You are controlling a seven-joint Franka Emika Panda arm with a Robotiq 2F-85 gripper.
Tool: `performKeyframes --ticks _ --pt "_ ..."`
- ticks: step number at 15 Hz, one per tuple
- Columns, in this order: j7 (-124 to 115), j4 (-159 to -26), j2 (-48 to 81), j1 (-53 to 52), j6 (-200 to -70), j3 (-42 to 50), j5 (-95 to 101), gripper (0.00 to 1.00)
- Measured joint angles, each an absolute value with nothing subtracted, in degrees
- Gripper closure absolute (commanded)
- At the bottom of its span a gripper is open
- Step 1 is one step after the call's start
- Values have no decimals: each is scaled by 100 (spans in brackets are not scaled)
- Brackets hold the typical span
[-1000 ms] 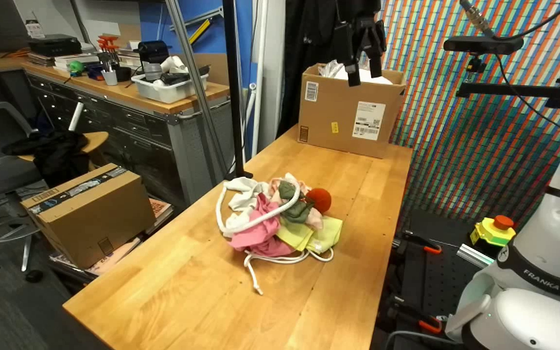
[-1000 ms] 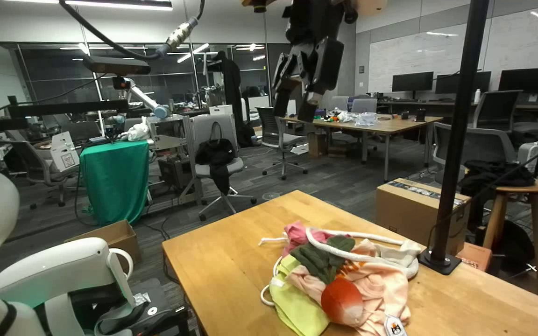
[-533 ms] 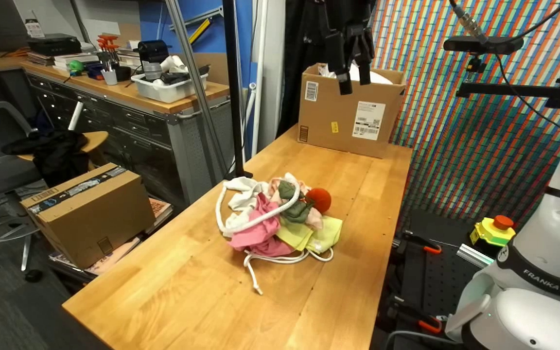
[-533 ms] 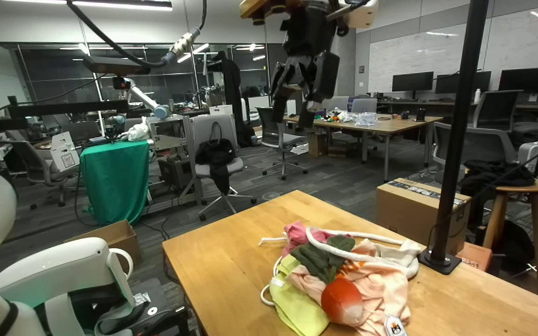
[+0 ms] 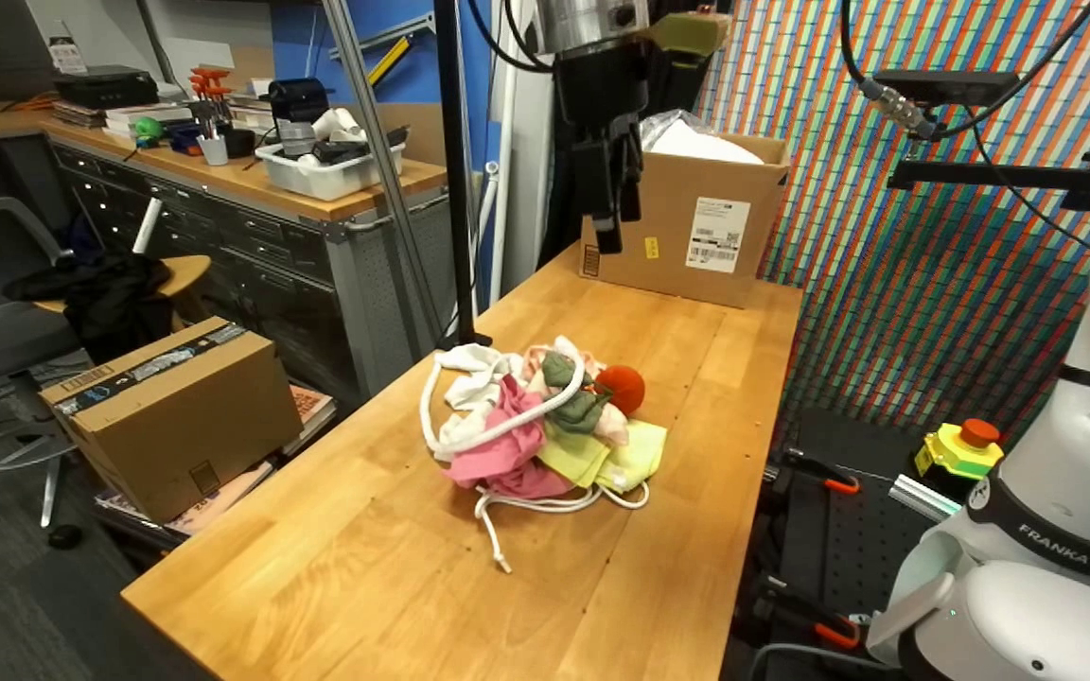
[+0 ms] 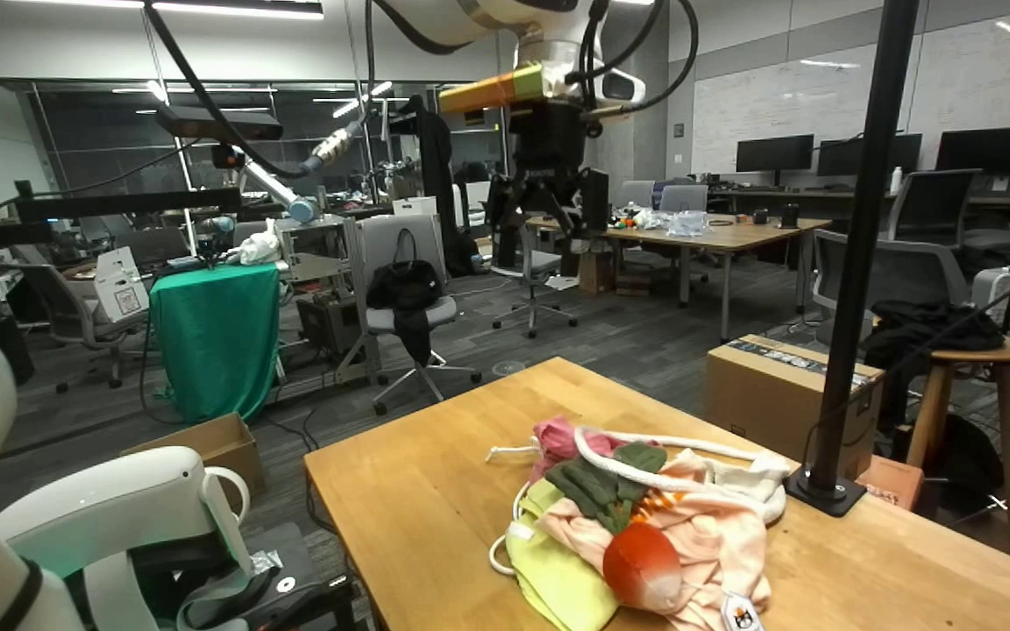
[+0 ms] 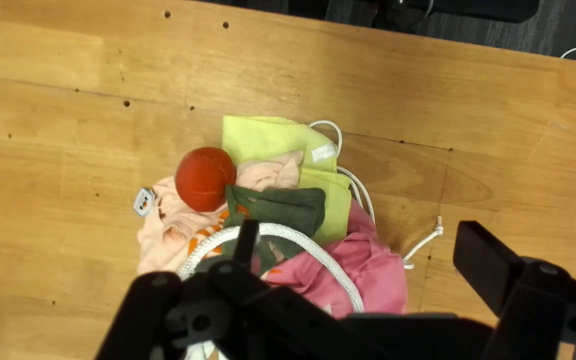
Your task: Move the white rope to the right, move the radish to the left, move the peach shirt to the left, move the pink shirt to the right, move the yellow towel to the right, move the white towel forwards
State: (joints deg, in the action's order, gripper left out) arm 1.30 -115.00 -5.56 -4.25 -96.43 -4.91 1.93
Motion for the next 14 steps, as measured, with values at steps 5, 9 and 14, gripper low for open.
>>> performKeyframes --ticks 5,9,14 --pt "675 -11797 -171 -545 -10720 -528 201 0" --pt "865 -12000 161 -562 -11496 -530 201 0" --pt "865 -12064 773 -561 -12114 -529 201 0"
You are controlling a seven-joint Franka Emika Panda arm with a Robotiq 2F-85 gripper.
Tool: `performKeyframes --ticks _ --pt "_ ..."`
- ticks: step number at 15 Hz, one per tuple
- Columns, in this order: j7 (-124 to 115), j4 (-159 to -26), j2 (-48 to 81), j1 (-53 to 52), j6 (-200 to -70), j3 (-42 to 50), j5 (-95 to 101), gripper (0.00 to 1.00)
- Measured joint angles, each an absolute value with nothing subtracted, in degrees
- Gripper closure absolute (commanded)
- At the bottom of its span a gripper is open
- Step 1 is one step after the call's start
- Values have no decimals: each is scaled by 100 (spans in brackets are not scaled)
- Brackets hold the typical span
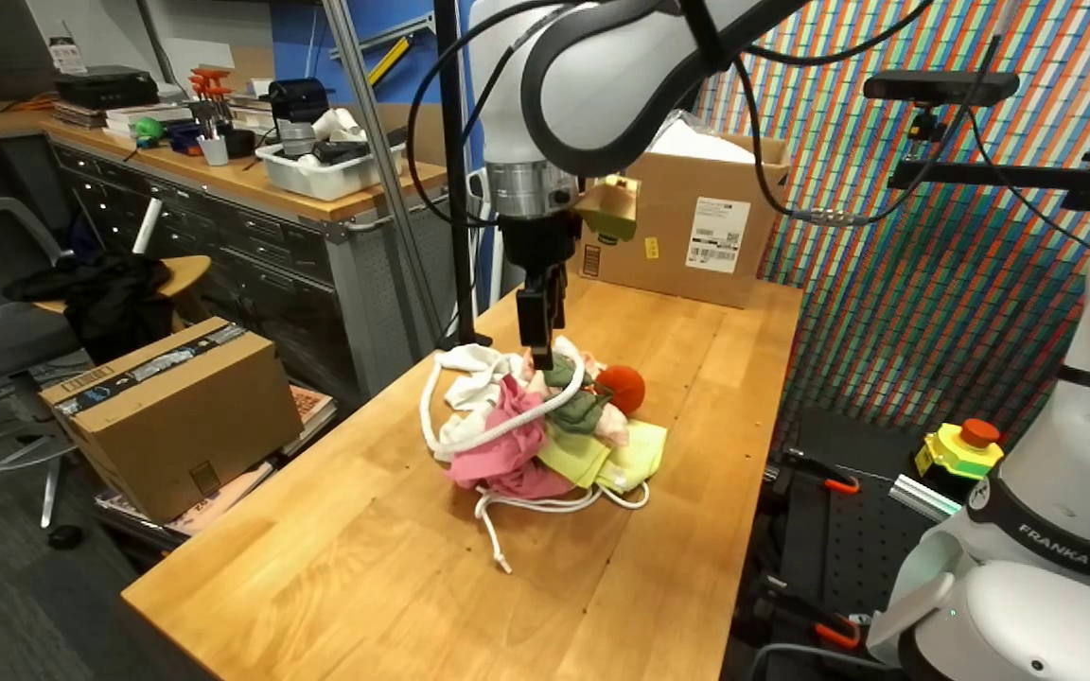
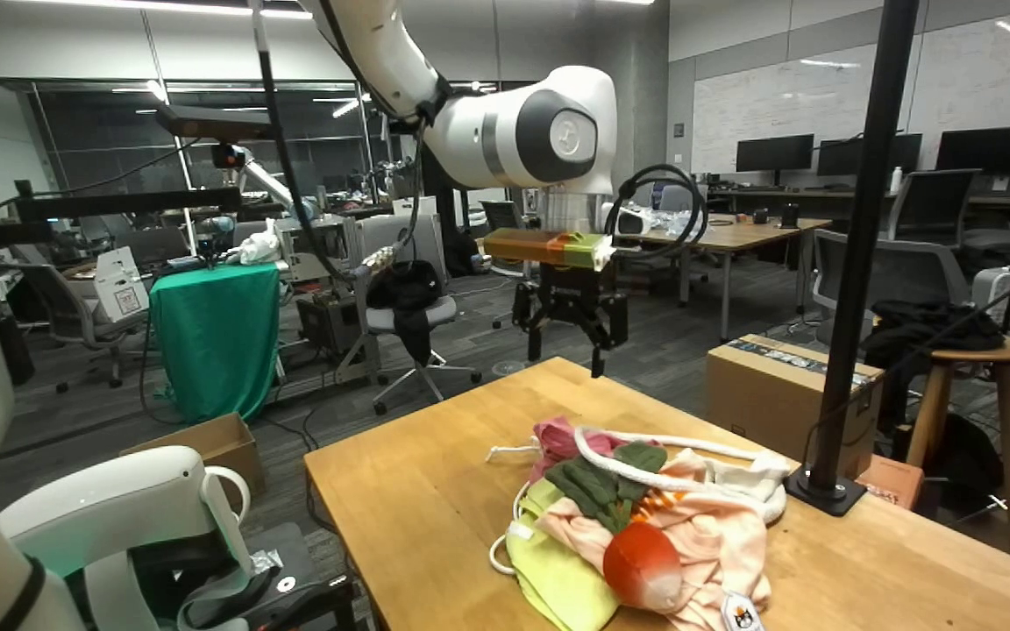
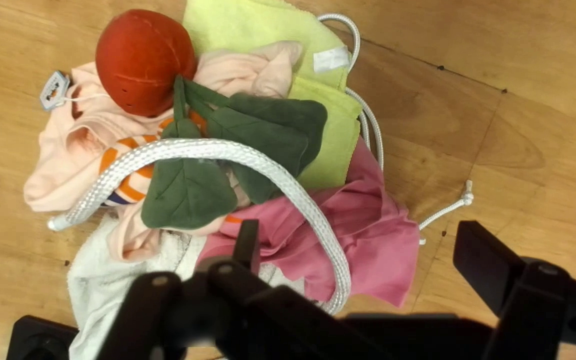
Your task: Move the white rope to the right, move the radish to the left, move the peach shirt to the left, move the pink shirt to the right, move the yellow towel to the right, move the white towel forwards
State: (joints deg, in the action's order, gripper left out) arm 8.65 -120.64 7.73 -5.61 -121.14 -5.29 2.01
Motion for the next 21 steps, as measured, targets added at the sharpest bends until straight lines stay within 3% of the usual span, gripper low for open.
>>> performKeyframes --ticks 21 --pt "1525 -12163 1884 -558 -13103 -538 864 0"
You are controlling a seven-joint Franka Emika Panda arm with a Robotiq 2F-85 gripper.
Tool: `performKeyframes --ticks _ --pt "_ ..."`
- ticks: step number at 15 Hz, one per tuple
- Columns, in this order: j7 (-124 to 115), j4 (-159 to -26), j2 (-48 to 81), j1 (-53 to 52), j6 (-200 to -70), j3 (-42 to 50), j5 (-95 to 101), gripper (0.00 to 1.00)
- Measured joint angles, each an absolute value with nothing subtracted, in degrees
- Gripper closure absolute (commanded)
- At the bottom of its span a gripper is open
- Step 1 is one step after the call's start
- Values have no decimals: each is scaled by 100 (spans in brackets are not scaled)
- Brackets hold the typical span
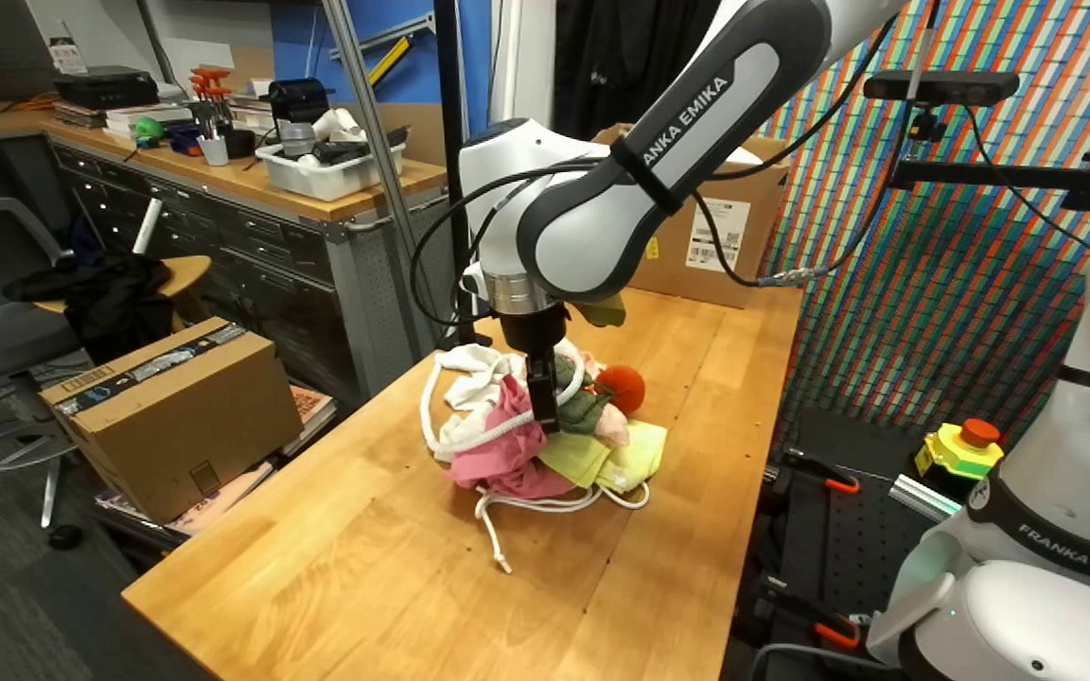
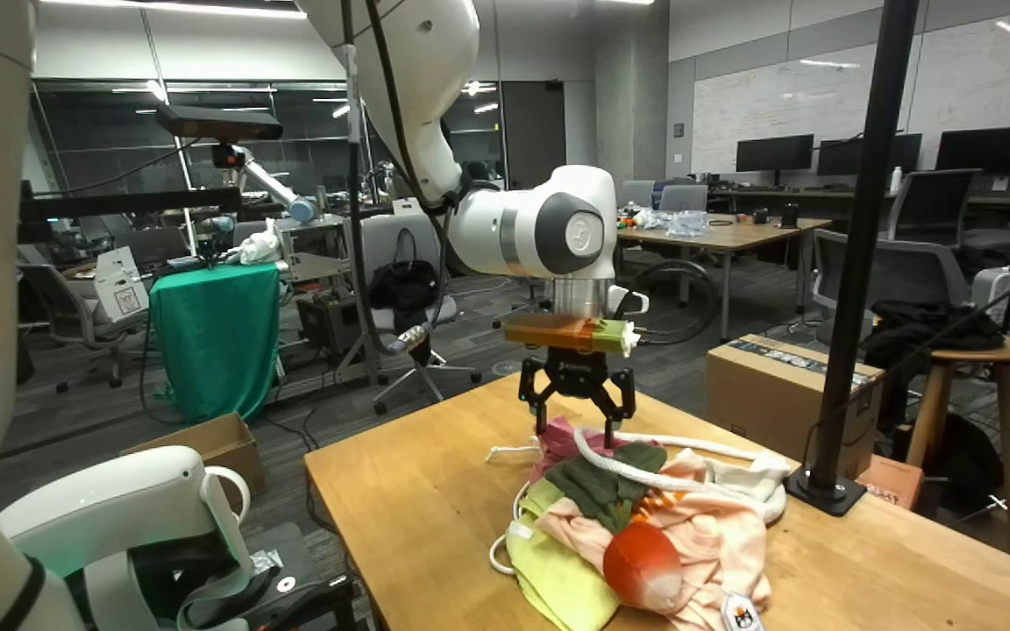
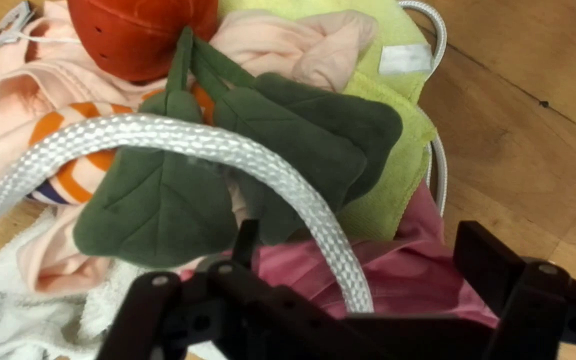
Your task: Move the white rope to the right, move the radish to the left, move the peach shirt to the left, move the pink shirt to the right, move the yellow towel to the right, move the white towel forwards
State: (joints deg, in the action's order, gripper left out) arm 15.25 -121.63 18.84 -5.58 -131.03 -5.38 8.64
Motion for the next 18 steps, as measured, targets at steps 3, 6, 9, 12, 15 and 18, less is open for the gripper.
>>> performKeyframes --ticks 3,6,9,12,15,18 --pt "1526 -12195 1986 -557 -13433 -537 967 0" --pt "1525 -12207 2095 -557 -13593 -526 1139 25" --pt "1525 -12213 2144 -555 -13642 -511 1296 44" --pt "1525 -12212 2143 -551 -13642 -504 1379 66" --pt "1525 -12206 2123 -551 -13642 -504 1468 88" --pt "1521 -12200 2052 -555 -13642 -504 1549 96"
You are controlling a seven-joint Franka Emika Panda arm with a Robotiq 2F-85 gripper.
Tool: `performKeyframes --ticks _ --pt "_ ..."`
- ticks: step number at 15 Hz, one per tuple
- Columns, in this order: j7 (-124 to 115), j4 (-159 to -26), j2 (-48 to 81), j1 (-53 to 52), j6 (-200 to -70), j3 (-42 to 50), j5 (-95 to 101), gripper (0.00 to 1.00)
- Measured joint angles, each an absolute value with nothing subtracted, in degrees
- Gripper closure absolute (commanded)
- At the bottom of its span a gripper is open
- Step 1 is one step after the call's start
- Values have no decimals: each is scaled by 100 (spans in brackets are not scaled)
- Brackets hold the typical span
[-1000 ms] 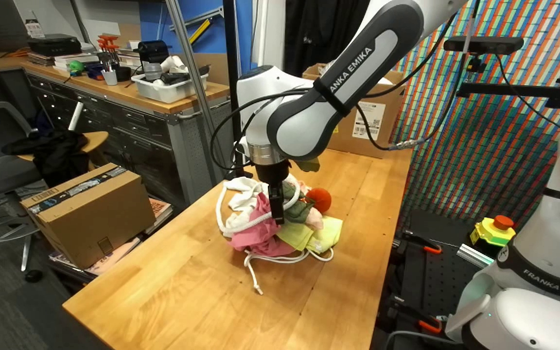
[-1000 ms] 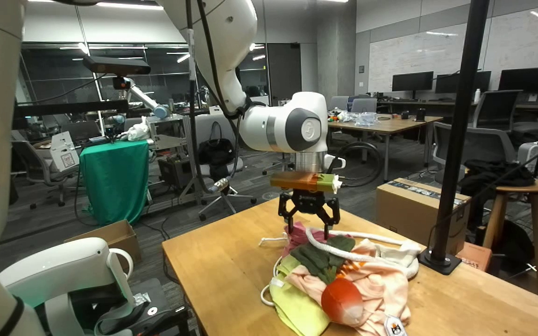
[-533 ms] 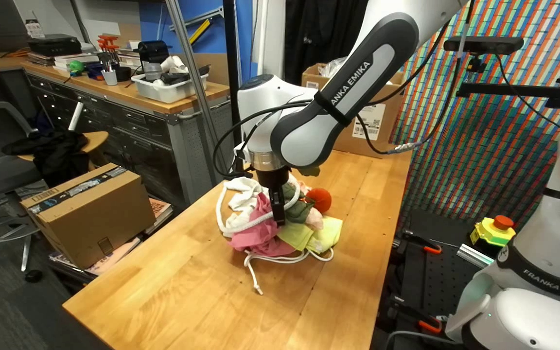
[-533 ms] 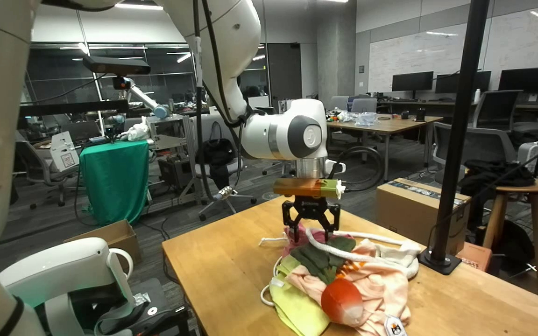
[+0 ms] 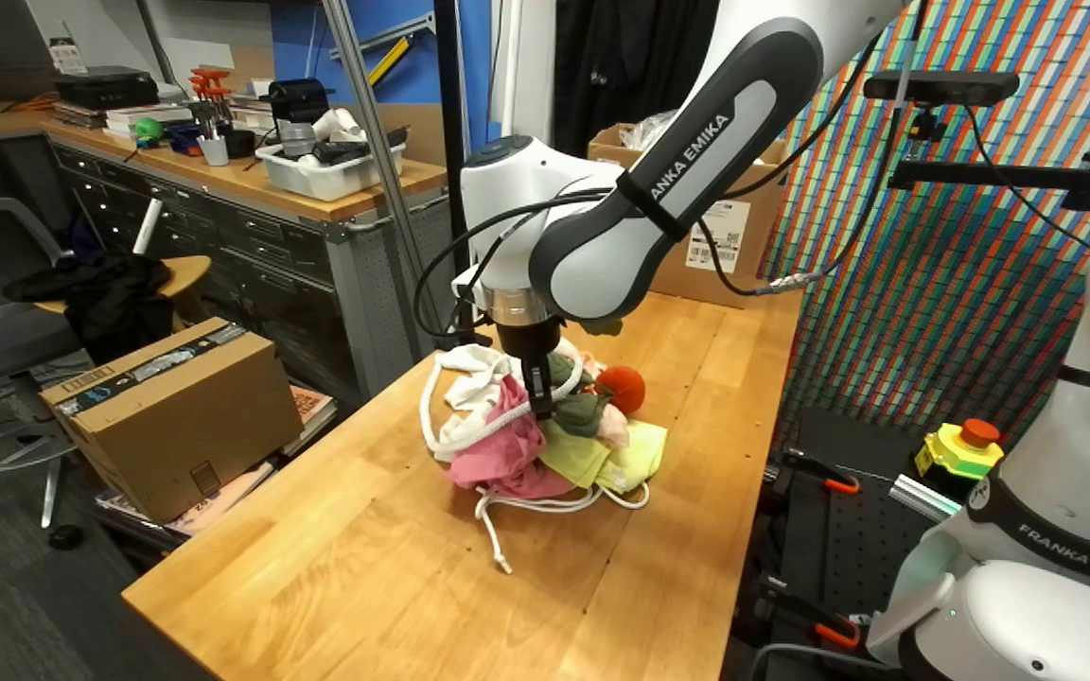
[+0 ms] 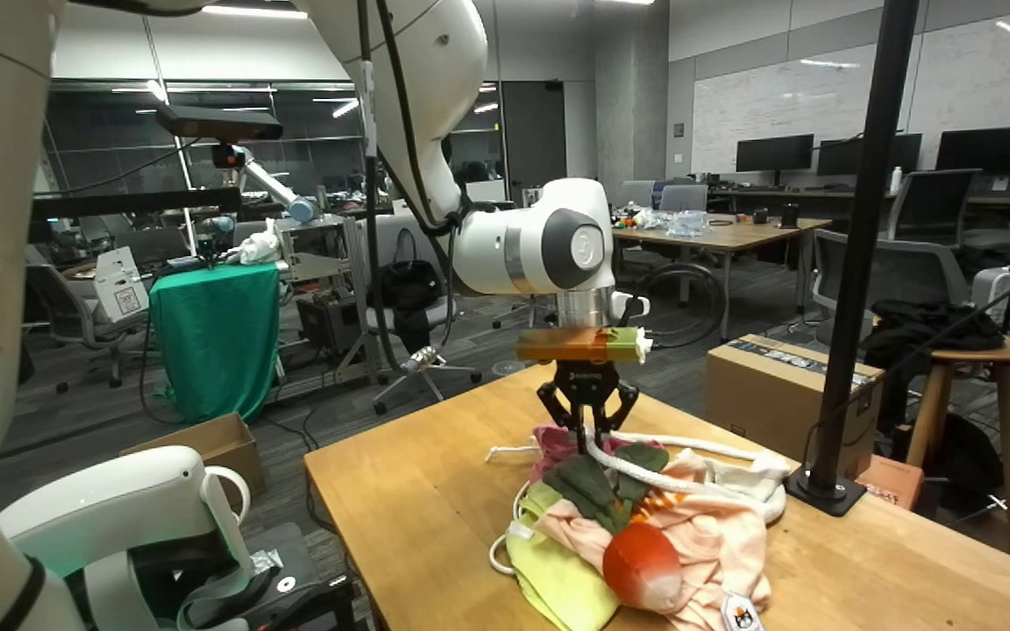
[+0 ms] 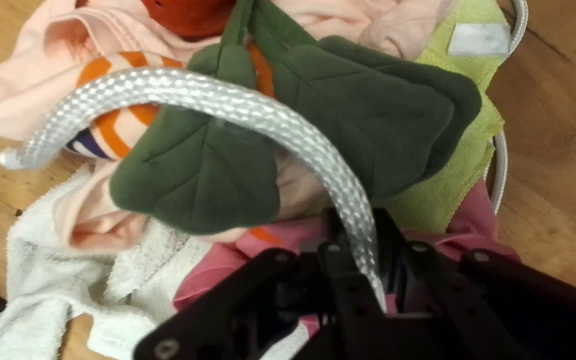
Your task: Move the white rope to the right, move the radish to the left, move the peach shirt to the left, move the pink shirt to the right, move the yellow towel to the right, move the white towel forwards
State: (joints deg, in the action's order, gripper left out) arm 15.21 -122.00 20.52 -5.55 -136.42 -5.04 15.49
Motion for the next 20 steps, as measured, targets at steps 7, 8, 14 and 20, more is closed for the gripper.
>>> performKeyframes --ticks 7,8,14,20 --pt "1146 -12169 1595 -561 -13832 -438 1970 93" --pt "1023 -12157 1485 -560 -13913 -391 2034 93" --pt "152 -11889 854 -456 -14203 52 2416 93" --pt "-931 -11618 346 -203 -14257 371 2933 93"
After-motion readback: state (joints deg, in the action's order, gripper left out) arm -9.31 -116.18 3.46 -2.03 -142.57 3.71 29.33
